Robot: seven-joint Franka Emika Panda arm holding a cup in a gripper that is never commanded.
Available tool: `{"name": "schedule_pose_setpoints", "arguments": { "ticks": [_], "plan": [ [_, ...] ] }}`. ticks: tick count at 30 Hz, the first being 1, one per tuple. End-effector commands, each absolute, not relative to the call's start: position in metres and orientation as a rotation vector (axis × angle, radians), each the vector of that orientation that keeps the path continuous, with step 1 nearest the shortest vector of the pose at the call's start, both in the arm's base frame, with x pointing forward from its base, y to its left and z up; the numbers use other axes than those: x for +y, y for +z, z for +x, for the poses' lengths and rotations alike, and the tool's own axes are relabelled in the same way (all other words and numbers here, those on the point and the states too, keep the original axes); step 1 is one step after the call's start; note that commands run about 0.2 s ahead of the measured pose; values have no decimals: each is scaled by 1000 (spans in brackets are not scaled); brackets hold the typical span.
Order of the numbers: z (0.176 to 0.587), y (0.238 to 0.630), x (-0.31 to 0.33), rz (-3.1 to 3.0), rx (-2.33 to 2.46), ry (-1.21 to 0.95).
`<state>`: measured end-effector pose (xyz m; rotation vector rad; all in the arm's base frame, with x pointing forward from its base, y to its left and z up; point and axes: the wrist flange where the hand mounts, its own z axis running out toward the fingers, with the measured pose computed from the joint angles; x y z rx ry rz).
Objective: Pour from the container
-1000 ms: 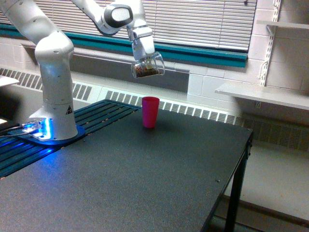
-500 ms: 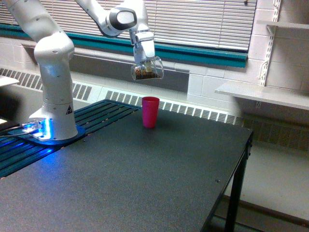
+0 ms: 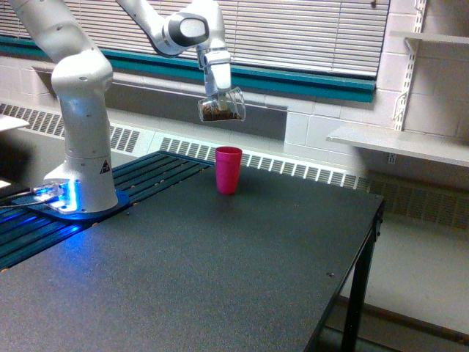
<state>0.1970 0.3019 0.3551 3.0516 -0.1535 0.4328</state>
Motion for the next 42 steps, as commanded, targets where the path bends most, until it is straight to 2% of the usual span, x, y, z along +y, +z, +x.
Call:
{"name": "schedule_pose_setpoints", "arguments": {
  "ticks": [1, 42],
  "plan": [
    [194, 354, 306, 3051, -312, 419],
    [180, 330, 304, 2986, -833, 277]
  ]
}}
